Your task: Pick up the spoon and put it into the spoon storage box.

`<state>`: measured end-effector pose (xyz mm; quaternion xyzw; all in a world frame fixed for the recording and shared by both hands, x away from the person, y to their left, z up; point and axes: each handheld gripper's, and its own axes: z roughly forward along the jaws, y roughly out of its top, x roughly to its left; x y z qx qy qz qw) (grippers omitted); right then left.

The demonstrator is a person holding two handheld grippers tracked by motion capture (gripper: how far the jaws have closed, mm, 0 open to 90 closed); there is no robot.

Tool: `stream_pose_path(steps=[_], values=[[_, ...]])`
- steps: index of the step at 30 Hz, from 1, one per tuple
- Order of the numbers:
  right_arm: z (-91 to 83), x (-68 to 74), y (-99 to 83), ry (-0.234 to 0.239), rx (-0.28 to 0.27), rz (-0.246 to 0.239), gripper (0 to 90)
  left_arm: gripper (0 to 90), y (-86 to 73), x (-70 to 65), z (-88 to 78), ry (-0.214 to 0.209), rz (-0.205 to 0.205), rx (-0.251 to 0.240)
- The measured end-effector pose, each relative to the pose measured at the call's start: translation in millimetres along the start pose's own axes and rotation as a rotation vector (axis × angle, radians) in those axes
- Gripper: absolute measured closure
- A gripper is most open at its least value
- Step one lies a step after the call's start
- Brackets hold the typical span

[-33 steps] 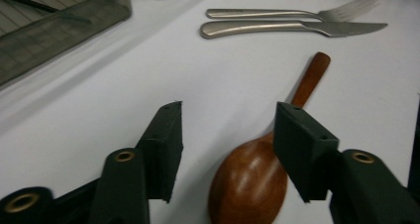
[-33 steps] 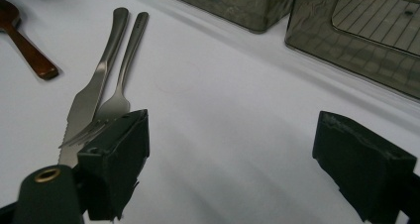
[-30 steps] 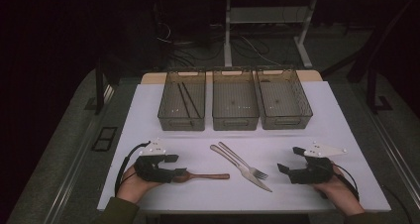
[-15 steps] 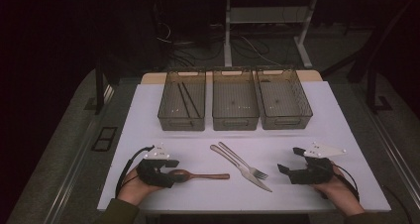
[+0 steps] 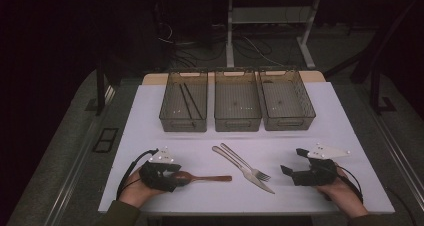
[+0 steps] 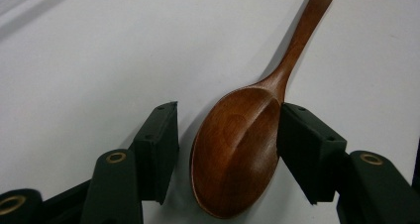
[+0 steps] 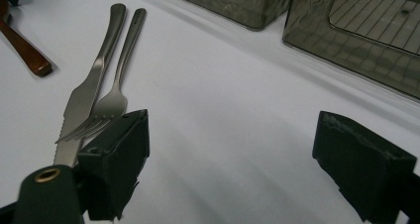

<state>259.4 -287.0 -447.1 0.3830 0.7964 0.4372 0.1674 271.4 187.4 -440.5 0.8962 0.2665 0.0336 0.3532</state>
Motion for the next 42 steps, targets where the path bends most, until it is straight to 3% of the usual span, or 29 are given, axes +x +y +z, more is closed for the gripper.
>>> stream_pose_path(steps=[8,18,23,35,42], values=[[-0.7,-0.8,0.1,-0.002,-0.001,-0.001,13.9,51.7,0.6,-3.2,-1.1,-0.021,0.062,0.029],[-1.1,-0.6,-0.1,-0.004,0.001,-0.003,13.9,63.3,0.8,-5.1,-2.5,-0.042,0.087,0.029],[-1.1,-0.2,0.0,-0.001,0.002,-0.004,13.9,68.9,2.0,-6.4,-4.7,-0.041,0.119,0.036],[-1.3,0.3,0.2,0.002,-0.002,-0.001,13.9,79.0,3.1,-6.9,-8.5,-0.069,0.151,0.04],[-1.7,0.6,0.4,0.003,-0.004,0.0,13.9,80.5,4.0,-7.8,-7.7,-0.072,0.142,0.032]])
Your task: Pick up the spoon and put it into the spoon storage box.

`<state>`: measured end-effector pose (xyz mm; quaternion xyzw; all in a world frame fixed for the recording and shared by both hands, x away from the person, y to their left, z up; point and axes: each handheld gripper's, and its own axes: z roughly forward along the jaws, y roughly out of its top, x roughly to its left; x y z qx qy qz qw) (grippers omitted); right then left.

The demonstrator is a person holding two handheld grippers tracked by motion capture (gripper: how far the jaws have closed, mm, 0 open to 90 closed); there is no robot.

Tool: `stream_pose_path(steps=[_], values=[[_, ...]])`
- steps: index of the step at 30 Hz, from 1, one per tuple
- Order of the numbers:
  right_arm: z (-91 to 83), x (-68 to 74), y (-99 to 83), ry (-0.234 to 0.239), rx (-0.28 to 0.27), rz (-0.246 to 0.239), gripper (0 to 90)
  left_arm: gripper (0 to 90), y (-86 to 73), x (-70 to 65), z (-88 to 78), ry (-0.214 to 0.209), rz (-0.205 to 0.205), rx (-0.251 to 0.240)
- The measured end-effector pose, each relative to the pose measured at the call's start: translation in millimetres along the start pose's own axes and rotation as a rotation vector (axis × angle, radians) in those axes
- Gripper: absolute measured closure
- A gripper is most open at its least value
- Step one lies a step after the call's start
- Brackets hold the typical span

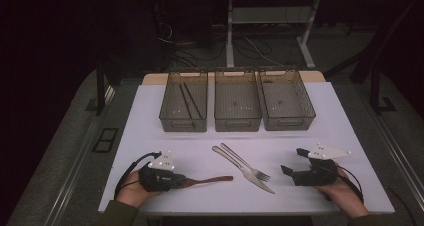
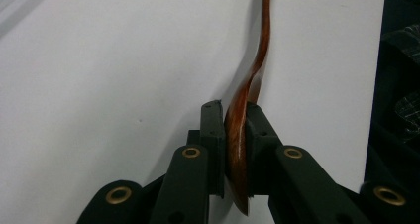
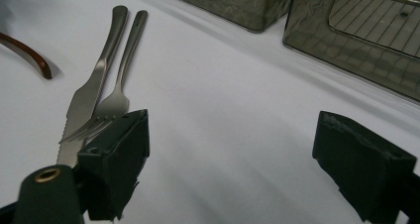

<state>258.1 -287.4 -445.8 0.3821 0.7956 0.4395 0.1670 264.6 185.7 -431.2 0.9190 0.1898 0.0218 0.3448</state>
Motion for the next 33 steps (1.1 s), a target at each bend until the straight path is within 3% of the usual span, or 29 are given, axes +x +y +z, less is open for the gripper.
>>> stream_pose_path(steps=[7,20,27,33], values=[[0.0,0.1,0.0,0.001,0.0,-0.001,13.9,80.8,2.2,1.0,0.2,0.007,-0.012,-0.012],[0.1,0.7,0.2,0.01,0.002,-0.004,13.9,80.9,8.8,7.8,-8.4,0.064,-0.062,-0.106],[-0.1,1.2,0.2,0.01,0.002,-0.002,13.9,80.8,13.4,14.6,-9.2,0.078,-0.128,-0.169],[0.3,0.9,0.2,0.009,0.0,-0.007,13.9,80.8,19.8,18.3,-4.4,0.083,-0.162,-0.177]])
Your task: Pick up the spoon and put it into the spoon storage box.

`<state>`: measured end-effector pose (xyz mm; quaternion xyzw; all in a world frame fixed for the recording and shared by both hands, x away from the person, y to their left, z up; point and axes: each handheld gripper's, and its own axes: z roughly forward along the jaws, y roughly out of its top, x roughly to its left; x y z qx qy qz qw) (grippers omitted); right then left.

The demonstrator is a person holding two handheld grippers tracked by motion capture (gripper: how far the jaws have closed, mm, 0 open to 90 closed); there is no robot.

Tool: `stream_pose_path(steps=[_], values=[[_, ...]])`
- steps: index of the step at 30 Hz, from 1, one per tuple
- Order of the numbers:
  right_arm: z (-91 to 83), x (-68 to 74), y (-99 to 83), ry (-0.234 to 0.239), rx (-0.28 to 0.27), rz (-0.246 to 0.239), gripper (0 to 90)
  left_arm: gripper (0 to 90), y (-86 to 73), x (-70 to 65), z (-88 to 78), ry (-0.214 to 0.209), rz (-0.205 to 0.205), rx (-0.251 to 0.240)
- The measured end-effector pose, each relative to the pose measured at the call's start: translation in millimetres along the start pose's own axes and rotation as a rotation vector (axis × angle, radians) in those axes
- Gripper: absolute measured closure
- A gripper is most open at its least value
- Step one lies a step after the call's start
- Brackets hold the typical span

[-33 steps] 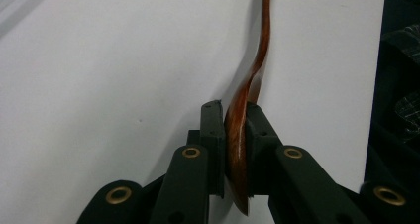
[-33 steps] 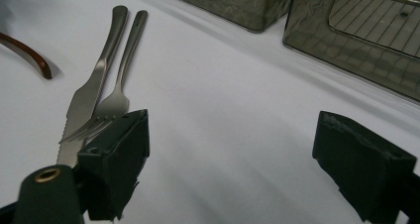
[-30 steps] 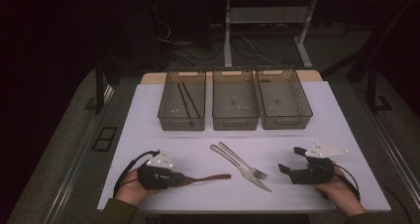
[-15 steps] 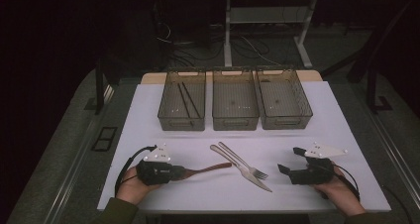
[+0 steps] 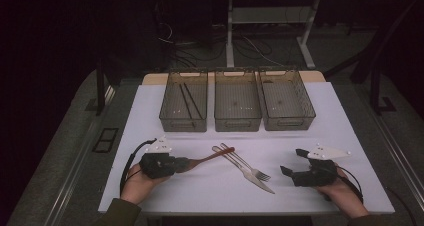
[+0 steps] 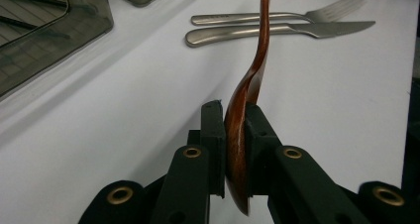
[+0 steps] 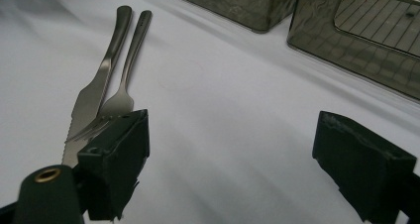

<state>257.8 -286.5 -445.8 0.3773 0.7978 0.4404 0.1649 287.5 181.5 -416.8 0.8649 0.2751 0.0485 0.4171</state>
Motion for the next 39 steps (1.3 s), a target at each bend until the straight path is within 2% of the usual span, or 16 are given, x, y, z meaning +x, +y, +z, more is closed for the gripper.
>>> stream_pose_path(steps=[3,10,18,25,31,39], values=[[0.1,-0.3,-0.1,-0.001,-0.001,-0.001,13.9,80.8,4.8,1.0,2.1,0.006,-0.015,-0.02],[-0.1,0.0,0.1,-0.002,-0.001,0.003,13.9,80.7,18.3,4.2,7.8,0.026,-0.002,-0.045],[0.0,0.0,0.0,-0.003,-0.001,0.003,13.9,80.7,33.3,6.3,14.2,0.033,0.016,-0.045],[0.5,-0.1,-0.4,-0.003,0.004,0.008,13.9,80.8,48.3,8.4,21.7,0.045,0.009,-0.055],[0.1,0.0,-0.5,-0.006,0.002,0.017,13.9,80.8,67.3,11.8,31.3,0.071,0.004,-0.054],[-1.8,-1.7,-1.1,-0.009,-0.006,0.02,13.9,80.8,96.9,19.1,40.0,0.116,-0.015,-0.082]])
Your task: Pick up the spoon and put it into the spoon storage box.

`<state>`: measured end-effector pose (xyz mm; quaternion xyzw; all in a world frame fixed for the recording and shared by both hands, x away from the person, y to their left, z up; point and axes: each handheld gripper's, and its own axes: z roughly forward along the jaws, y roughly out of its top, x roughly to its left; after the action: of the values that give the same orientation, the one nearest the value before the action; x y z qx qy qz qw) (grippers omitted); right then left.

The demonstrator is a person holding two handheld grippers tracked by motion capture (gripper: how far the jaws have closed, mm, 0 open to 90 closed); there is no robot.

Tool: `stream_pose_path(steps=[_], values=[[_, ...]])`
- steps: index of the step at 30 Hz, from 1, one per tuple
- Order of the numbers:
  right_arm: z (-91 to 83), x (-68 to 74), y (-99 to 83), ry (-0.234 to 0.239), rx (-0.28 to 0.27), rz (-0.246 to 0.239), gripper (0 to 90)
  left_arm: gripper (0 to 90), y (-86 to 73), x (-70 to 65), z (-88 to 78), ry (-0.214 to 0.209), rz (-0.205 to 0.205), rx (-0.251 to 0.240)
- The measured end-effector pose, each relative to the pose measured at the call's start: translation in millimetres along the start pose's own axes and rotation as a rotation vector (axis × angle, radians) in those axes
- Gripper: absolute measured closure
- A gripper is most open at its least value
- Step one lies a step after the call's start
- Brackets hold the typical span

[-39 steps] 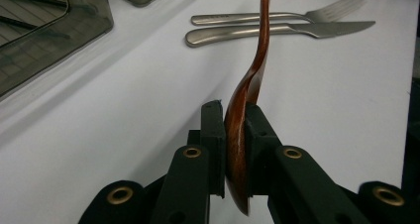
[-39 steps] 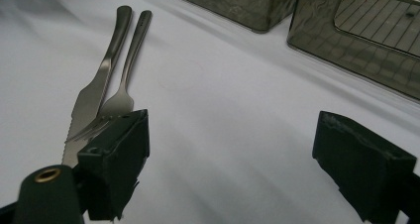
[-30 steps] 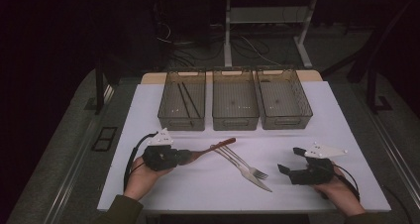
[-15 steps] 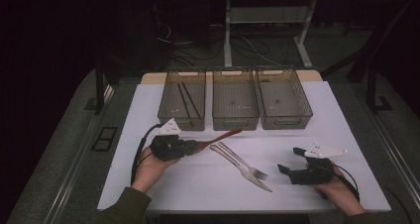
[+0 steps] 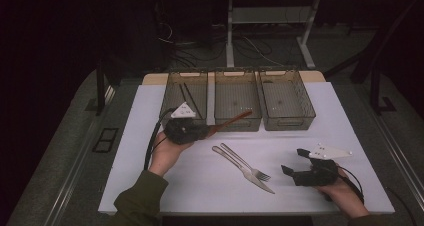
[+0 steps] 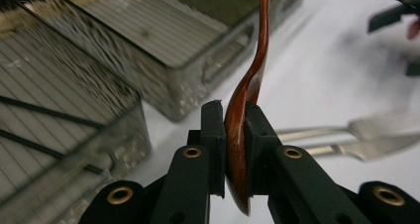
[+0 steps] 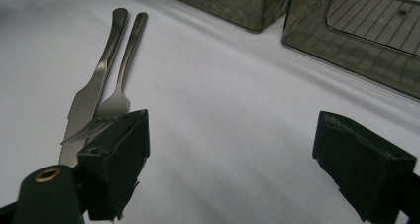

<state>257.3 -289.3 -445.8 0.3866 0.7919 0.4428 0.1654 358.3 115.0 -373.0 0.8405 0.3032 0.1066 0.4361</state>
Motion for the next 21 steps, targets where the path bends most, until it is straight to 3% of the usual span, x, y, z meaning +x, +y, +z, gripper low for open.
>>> stream_pose_path(steps=[10,11,12,21], values=[[0.1,0.4,0.2,0.002,-0.001,-0.006,13.9,80.7,36.1,8.6,18.4,0.061,0.003,0.028],[-0.1,0.3,0.2,0.002,-0.001,-0.005,13.9,80.7,39.2,8.9,21.7,0.07,-0.015,0.018],[-0.3,0.2,0.2,0.001,-0.001,-0.002,13.9,80.7,42.4,11.6,24.2,0.074,-0.003,0.021],[-1.3,-0.5,0.1,0.002,-0.005,-0.003,13.9,80.7,62.0,19.7,54.1,0.152,-0.037,0.061]])
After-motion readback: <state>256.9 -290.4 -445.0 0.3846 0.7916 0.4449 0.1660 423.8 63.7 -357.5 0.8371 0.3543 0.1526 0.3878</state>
